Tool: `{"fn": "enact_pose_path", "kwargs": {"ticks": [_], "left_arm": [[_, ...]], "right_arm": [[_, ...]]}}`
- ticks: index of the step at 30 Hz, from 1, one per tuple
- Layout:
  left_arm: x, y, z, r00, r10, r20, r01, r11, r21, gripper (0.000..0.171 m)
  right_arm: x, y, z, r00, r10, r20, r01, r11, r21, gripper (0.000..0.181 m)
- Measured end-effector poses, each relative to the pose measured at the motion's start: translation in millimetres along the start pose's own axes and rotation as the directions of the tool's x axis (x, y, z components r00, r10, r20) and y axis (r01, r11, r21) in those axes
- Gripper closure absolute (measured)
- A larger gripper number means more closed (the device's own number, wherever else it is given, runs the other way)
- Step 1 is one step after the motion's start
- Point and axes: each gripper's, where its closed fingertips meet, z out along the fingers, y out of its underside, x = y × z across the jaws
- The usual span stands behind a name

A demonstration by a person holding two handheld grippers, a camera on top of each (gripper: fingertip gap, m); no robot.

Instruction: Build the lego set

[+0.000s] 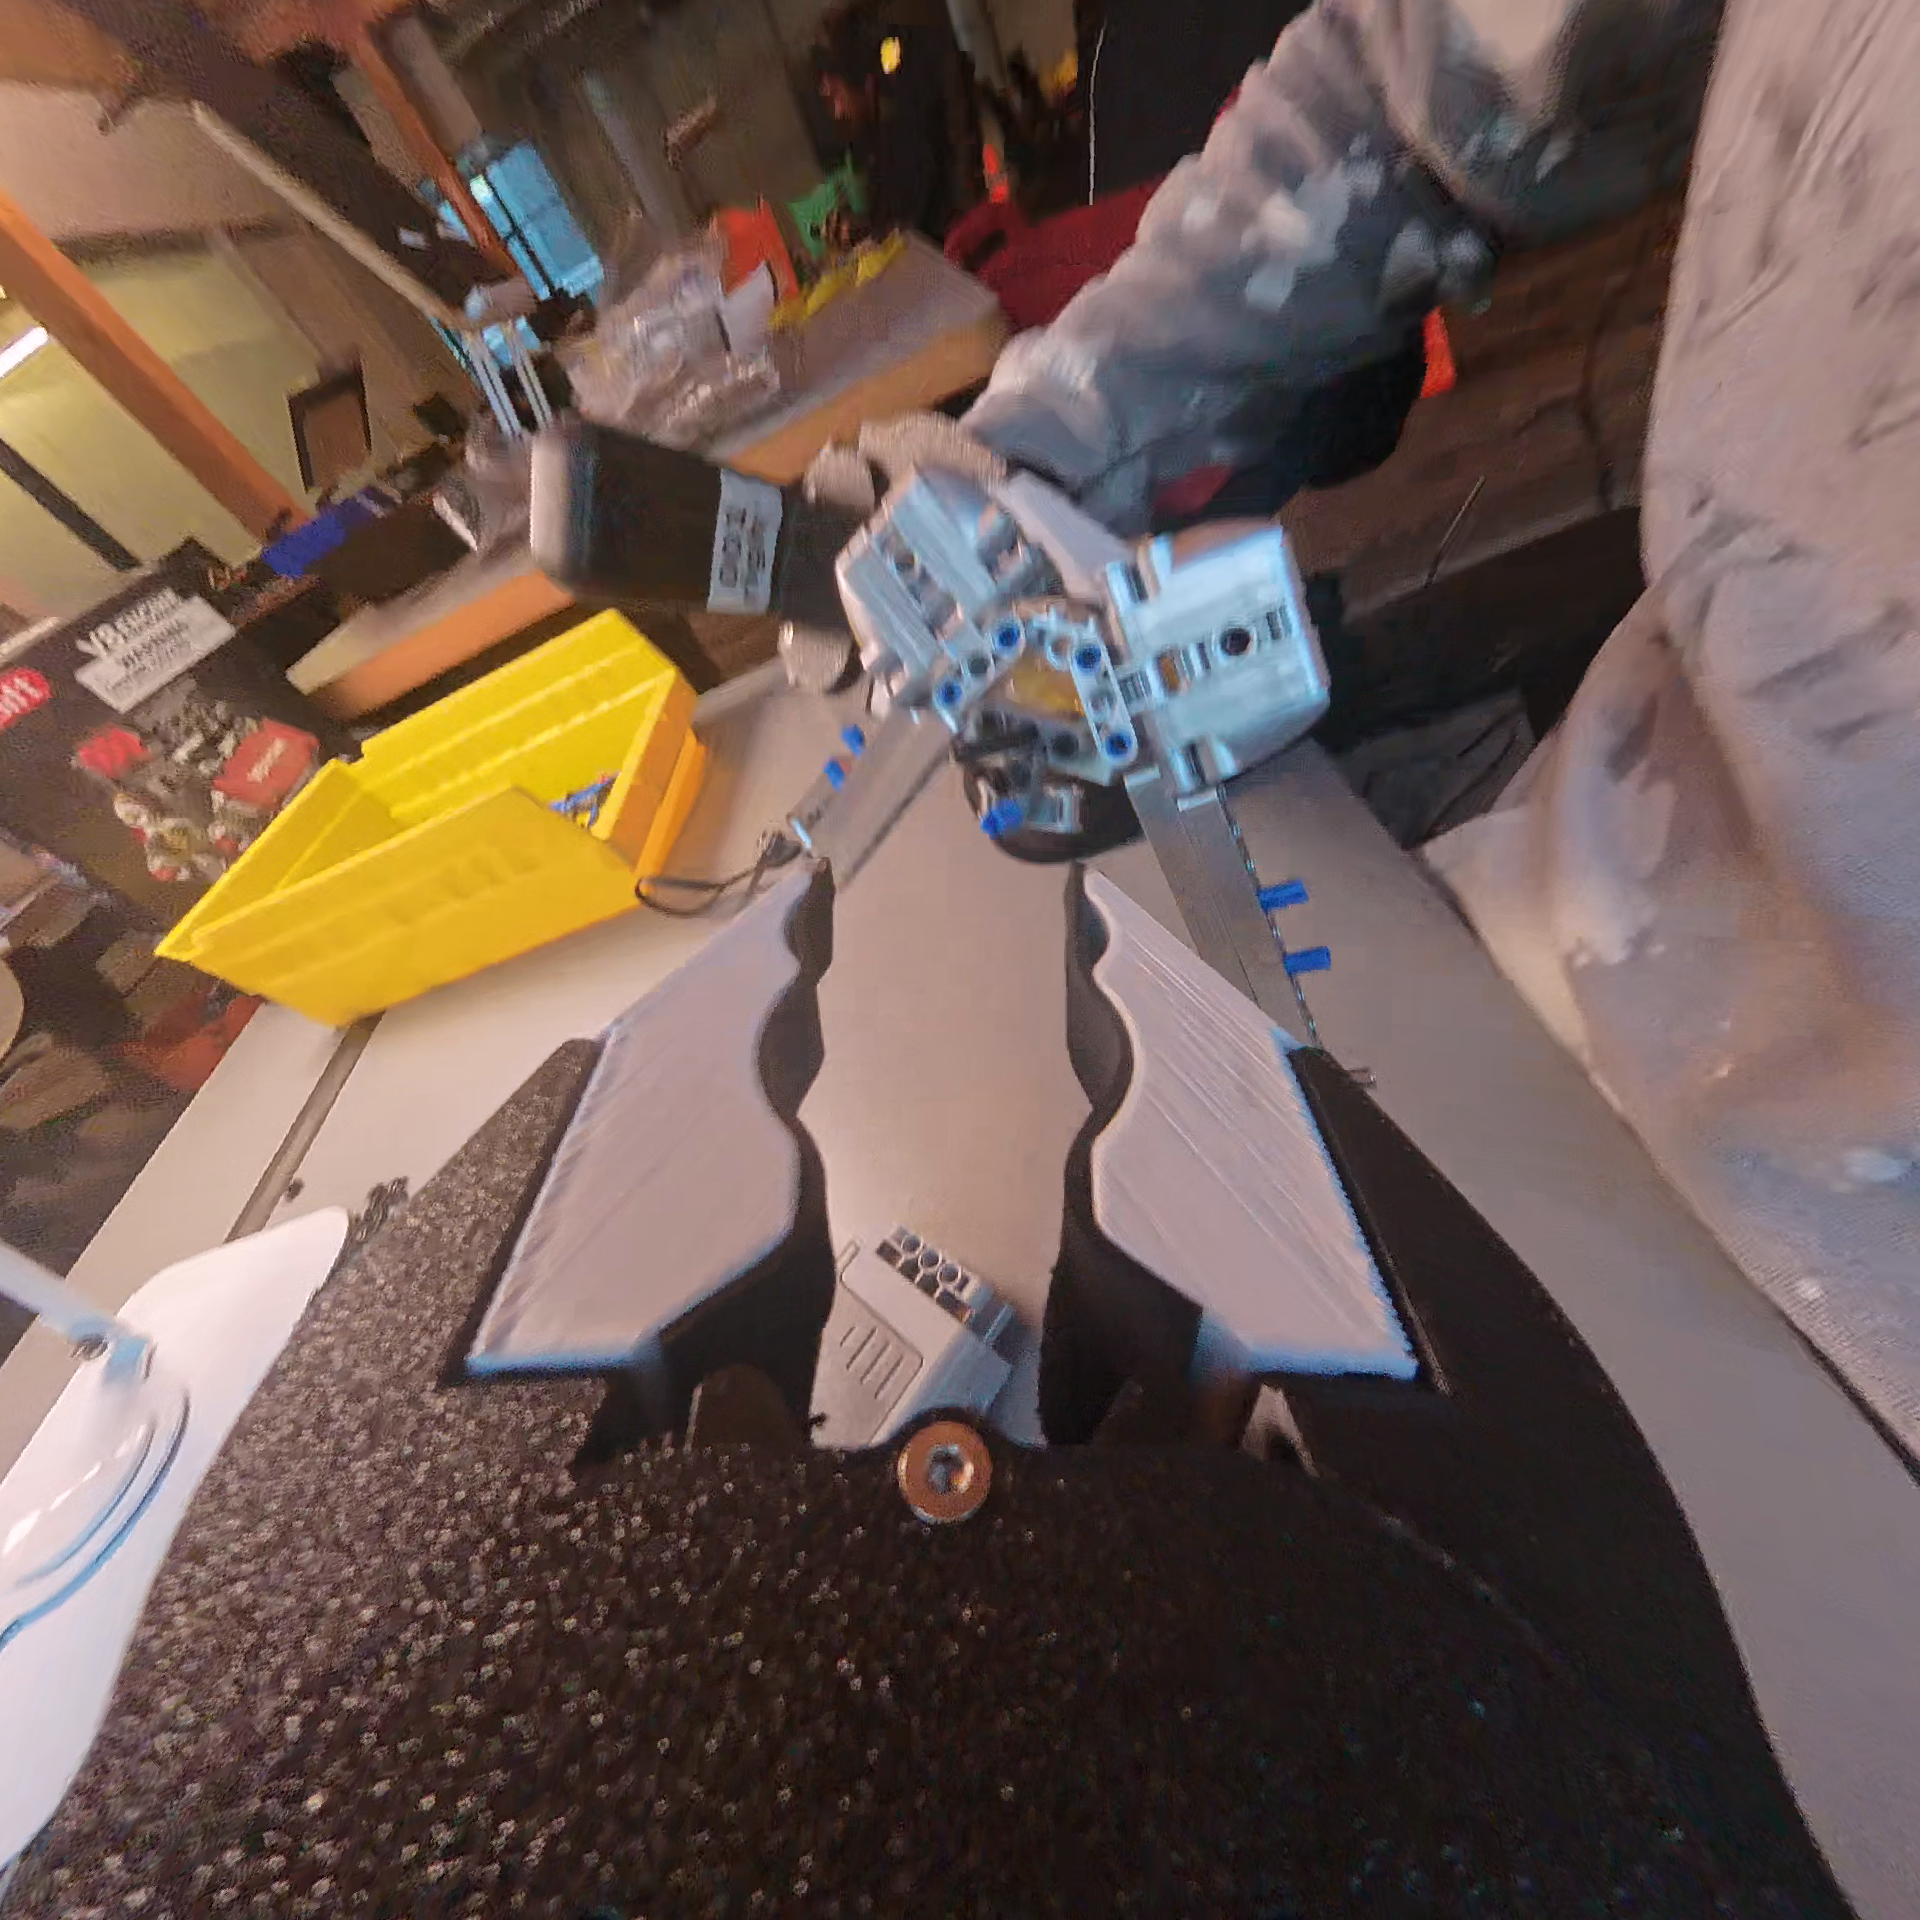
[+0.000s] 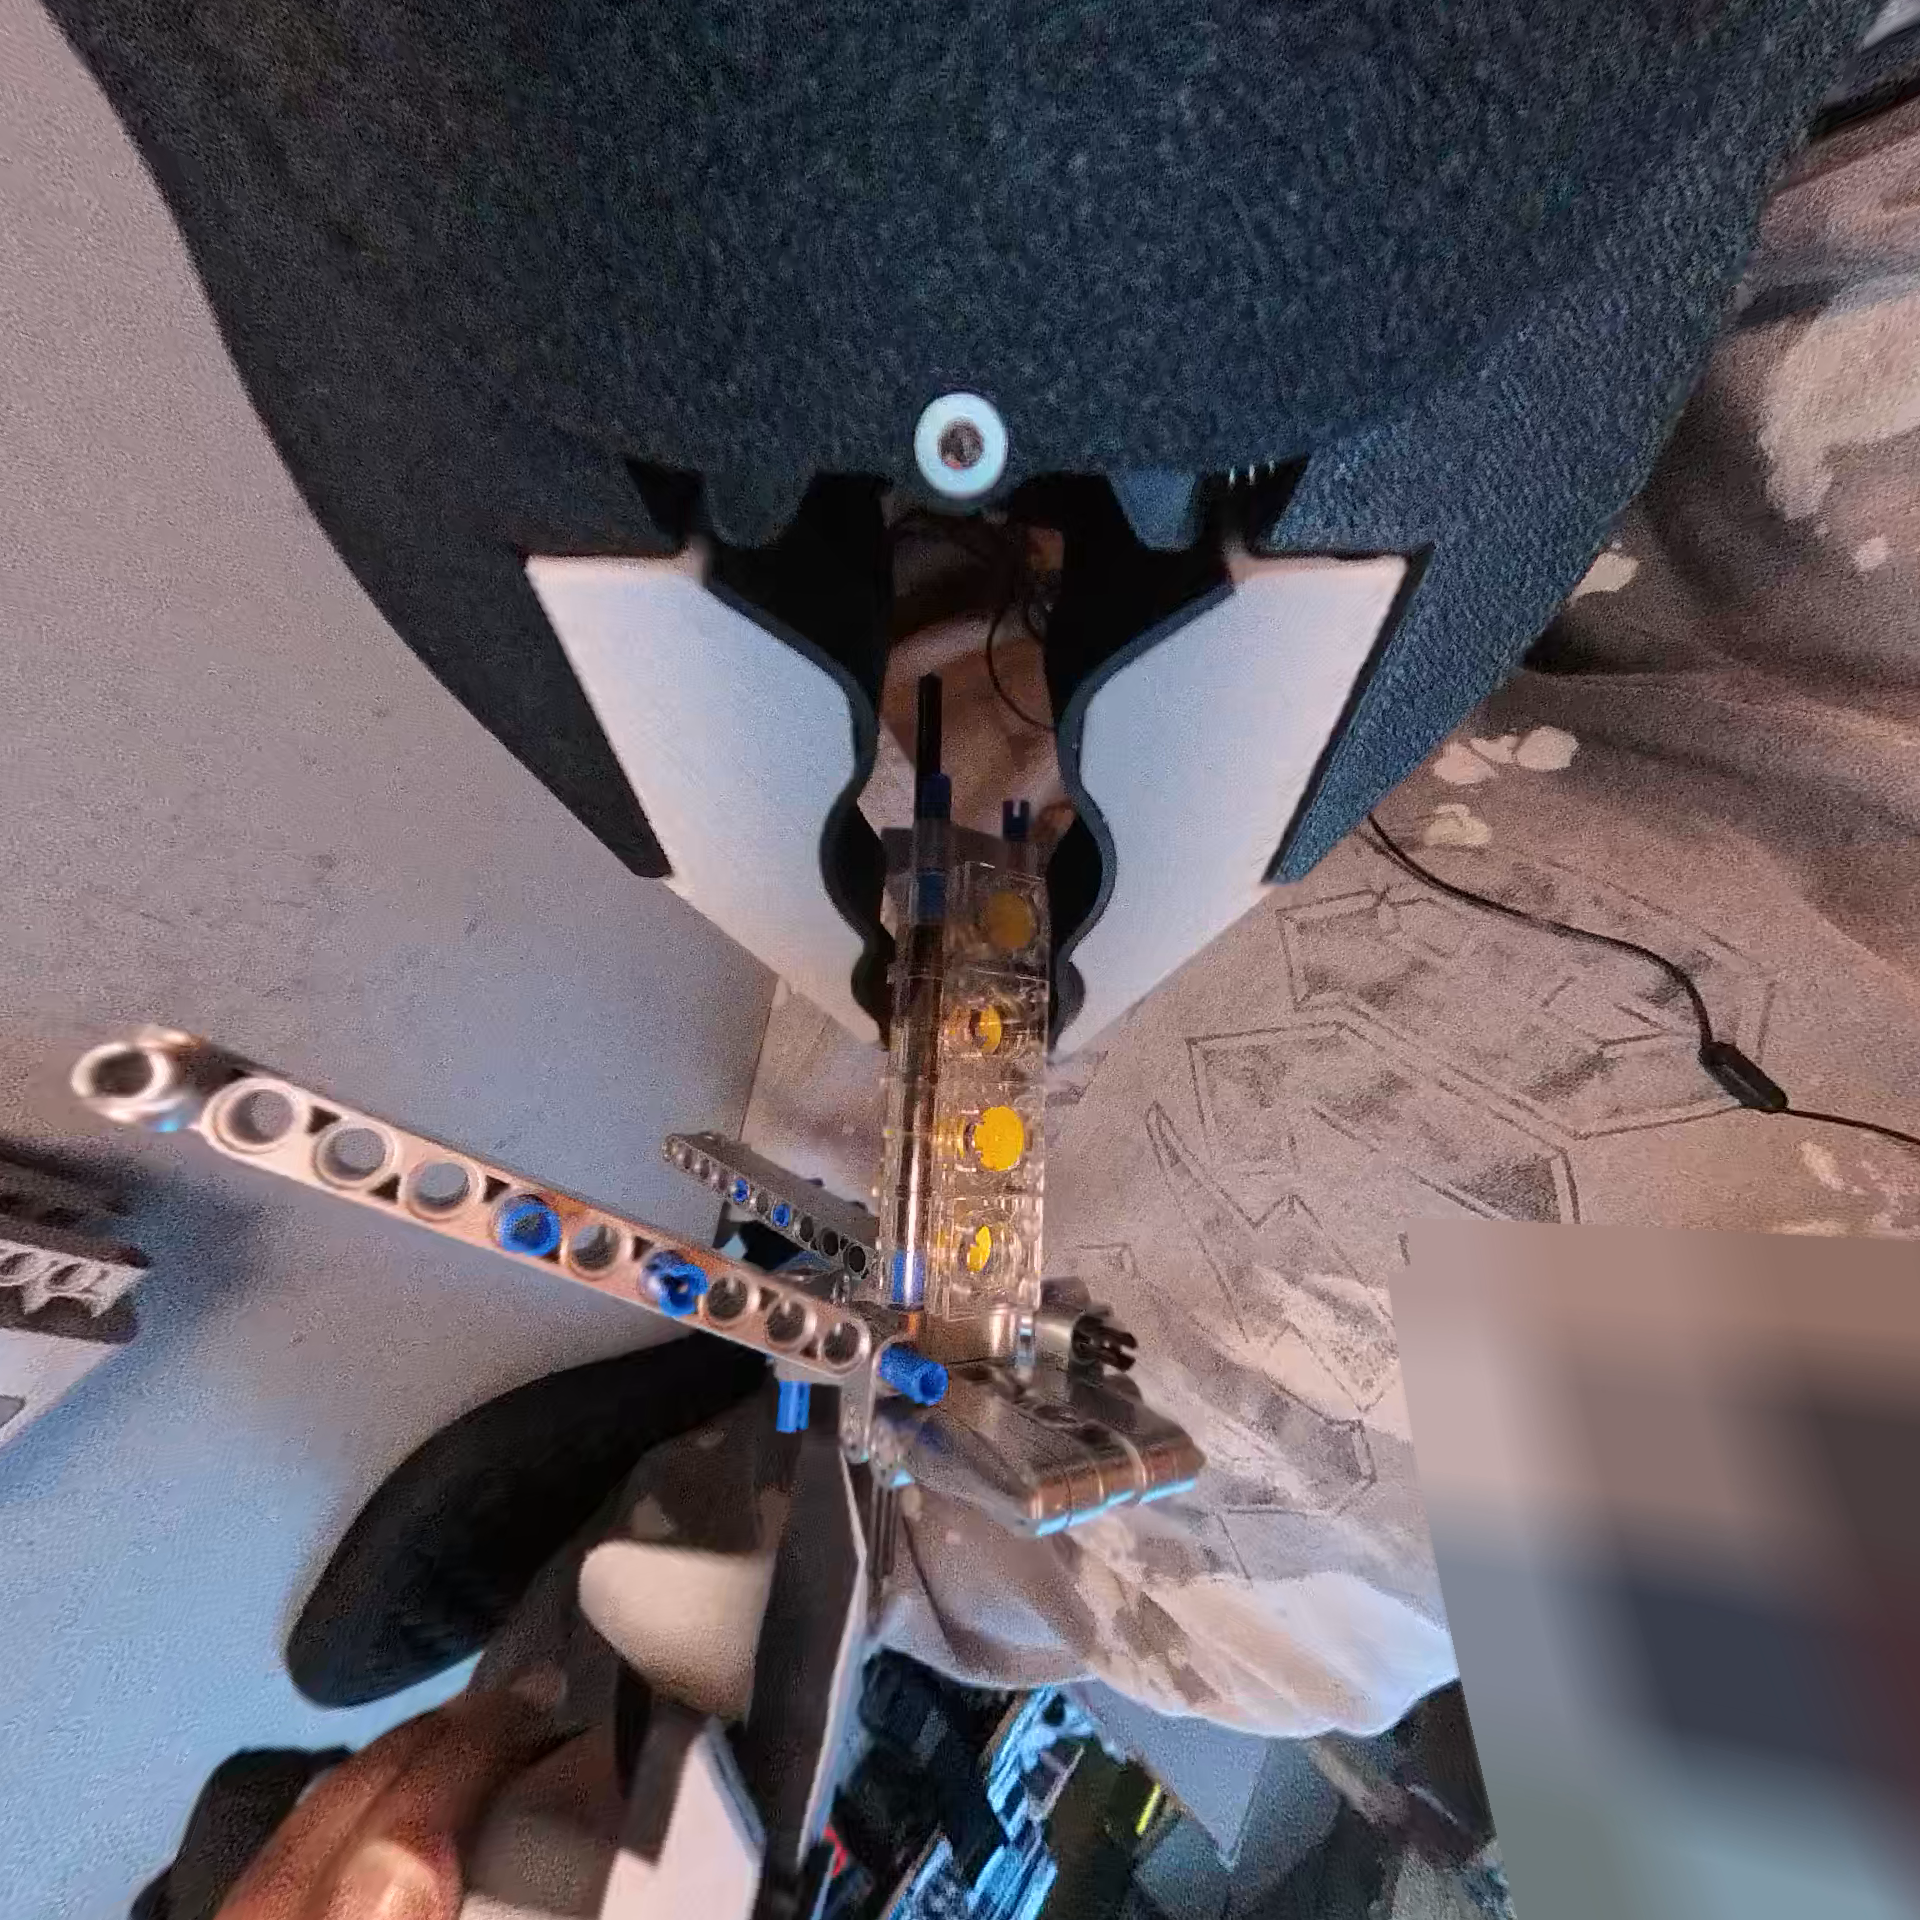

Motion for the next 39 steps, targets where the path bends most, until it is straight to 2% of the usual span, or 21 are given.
{"fn": "enact_pose_path", "kwargs": {"ticks": [3,9,14,18,20,22,24,25,27,29,30,31,34,37,39], "left_arm": [[6,-17,-7,0.999,0.039,-0.030,-0.039,0.999,0.023,0.141],[26,-5,-2,0.989,0.095,-0.112,-0.109,0.987,-0.121,0.166],[32,3,-2,0.985,0.096,-0.144,-0.123,0.974,-0.190,0.170],[30,5,-2,0.991,0.013,-0.134,-0.031,0.991,-0.134,0.170],[25,7,-4,0.989,-0.078,-0.127,0.069,0.995,-0.078,0.170],[23,13,-4,0.980,-0.155,-0.122,0.150,0.988,-0.049,0.170],[20,21,-4,0.970,-0.219,-0.109,0.216,0.976,-0.036,0.170],[18,24,-4,0.963,-0.248,-0.103,0.245,0.969,-0.036,0.171],[15,29,-3,0.951,-0.297,-0.089,0.295,0.955,-0.031,0.171],[10,29,-3,0.940,-0.333,-0.079,0.333,0.943,-0.013,0.171],[8,29,-3,0.937,-0.342,-0.075,0.343,0.939,-0.007,0.171],[7,28,-2,0.935,-0.348,-0.072,0.348,0.937,-0.002,0.171],[8,25,1,0.933,-0.351,-0.087,0.353,0.936,0.013,0.171],[10,21,4,0.931,-0.350,-0.107,0.354,0.935,0.023,0.171],[8,20,3,0.931,-0.351,-0.102,0.355,0.934,0.024,0.171]], "right_arm": [[0,2,3,0.996,0.037,0.081,-0.031,0.997,-0.076,0.157],[5,1,8,0.979,0.097,0.181,-0.076,0.990,-0.120,0.157],[13,0,5,0.976,0.112,0.189,-0.095,0.991,-0.095,0.157],[24,-7,4,0.988,0.079,0.132,-0.077,0.997,-0.021,0.155],[34,-9,6,0.999,0.020,0.032,-0.020,1.000,0.009,0.149],[45,-10,9,0.988,-0.094,-0.124,0.095,0.996,0.003,0.139],[58,-5,14,0.926,-0.225,-0.304,0.210,0.974,-0.080,0.122],[65,-3,15,0.865,-0.306,-0.398,0.273,0.952,-0.138,0.110],[78,-3,16,0.704,-0.425,-0.570,0.348,0.905,-0.245,0.097],[95,-8,7,0.478,-0.487,-0.731,0.366,0.867,-0.339,0.084],[99,-10,1,0.373,-0.508,-0.776,0.372,0.848,-0.377,0.084],[101,-10,0,0.314,-0.504,-0.805,0.370,0.845,-0.385,0.083],[106,-12,11,0.275,-0.440,-0.855,0.387,0.865,-0.320,0.081],[113,-19,11,0.235,-0.441,-0.866,0.436,0.844,-0.311,0.120],[110,-20,15,0.326,-0.426,-0.844,0.434,0.861,-0.267,0.121]]}}
